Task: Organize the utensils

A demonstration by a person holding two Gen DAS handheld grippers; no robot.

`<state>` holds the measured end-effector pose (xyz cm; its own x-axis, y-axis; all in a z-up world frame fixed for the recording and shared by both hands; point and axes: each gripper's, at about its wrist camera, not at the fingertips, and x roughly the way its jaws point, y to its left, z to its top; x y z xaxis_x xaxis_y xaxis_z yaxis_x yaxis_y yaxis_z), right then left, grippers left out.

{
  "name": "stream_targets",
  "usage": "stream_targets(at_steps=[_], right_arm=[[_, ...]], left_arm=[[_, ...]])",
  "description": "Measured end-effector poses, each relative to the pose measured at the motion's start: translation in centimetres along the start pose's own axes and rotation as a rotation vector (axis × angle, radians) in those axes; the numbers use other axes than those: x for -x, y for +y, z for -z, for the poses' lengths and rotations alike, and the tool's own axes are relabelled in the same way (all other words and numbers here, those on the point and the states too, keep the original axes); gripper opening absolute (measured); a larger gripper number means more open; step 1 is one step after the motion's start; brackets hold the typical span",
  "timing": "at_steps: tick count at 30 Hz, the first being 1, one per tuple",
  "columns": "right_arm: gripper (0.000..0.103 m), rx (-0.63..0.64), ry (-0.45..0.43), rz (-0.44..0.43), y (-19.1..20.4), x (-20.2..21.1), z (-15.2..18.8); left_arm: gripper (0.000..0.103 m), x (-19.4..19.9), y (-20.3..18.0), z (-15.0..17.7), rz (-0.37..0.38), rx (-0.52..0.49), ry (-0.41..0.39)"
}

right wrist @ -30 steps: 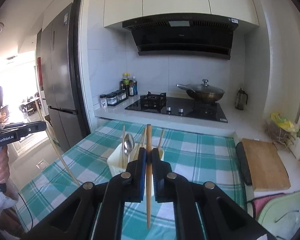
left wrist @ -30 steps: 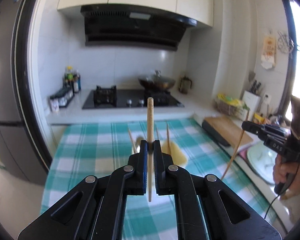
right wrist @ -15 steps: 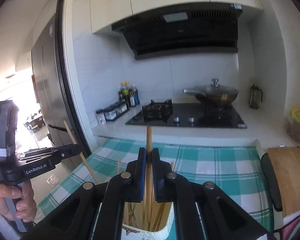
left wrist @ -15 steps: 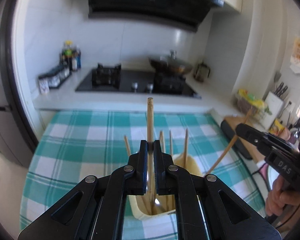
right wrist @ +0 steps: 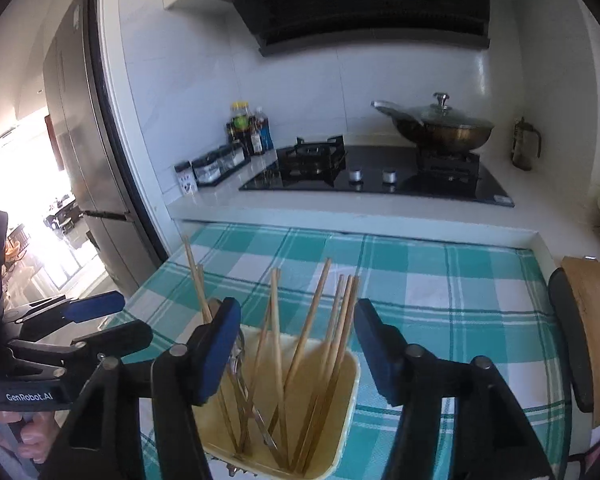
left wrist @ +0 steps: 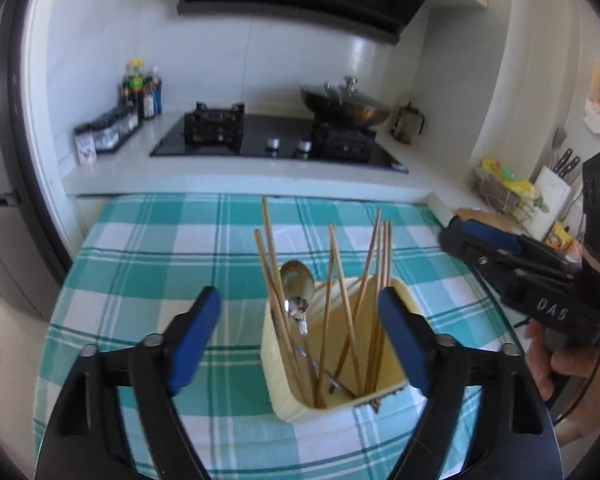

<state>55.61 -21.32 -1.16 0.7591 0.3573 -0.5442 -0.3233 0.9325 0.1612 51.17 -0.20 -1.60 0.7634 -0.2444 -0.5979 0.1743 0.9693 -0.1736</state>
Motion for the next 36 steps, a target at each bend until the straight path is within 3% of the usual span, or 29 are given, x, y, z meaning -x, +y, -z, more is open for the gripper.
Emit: stream_targets(at_steps=[2, 6, 8, 13, 17, 20, 30, 32, 36], right_arm=[[0.063, 0.016, -0.052, 0.024, 0.5, 3.5, 0.0], [0.082, 0.042, -0.169, 0.107, 1.8, 11.6, 1.7], [0.086, 0.056, -0.188, 0.156, 2.9, 14.9, 3.5], [0.091, 0.087, -0.161, 0.191, 6.5, 20.6, 10.1], [0.091, 0.144, -0.114, 0.227, 8.8, 23.3, 14.4], [0.091, 0.138, -0.131, 0.238, 10.0, 25.7, 15.8], [0.094, 0.042, -0.175, 0.259, 11.2, 30.1, 15.9], [0.102, 0.041, -0.185, 0.26, 11.4, 30.6, 15.9], [0.103, 0.042, -0.198, 0.265, 11.7, 31.2, 16.2]], left_arm=[[0.102, 3.5, -0.4, 0.9, -0.004, -0.002, -0.056], [0.102, 9.7, -1.8, 3.7, -0.055, -0.02, -0.156], [0.102, 12.6, -2.7, 5.9, -0.094, -0.01, -0.205], [0.103, 16.1, -4.5, 11.2, -0.067, 0.042, -0.14], [0.103, 18.3, -6.1, 14.0, -0.135, 0.01, -0.123], [0.103, 20.2, -7.1, 15.2, -0.178, 0.011, -0.144], [0.103, 23.6, -9.8, 16.0, -0.336, -0.056, -0.18], [0.103, 24.0, -9.9, 16.1, -0.338, -0.06, -0.18], [0.103, 24.5, -9.9, 16.3, -0.318, -0.058, -0.172]])
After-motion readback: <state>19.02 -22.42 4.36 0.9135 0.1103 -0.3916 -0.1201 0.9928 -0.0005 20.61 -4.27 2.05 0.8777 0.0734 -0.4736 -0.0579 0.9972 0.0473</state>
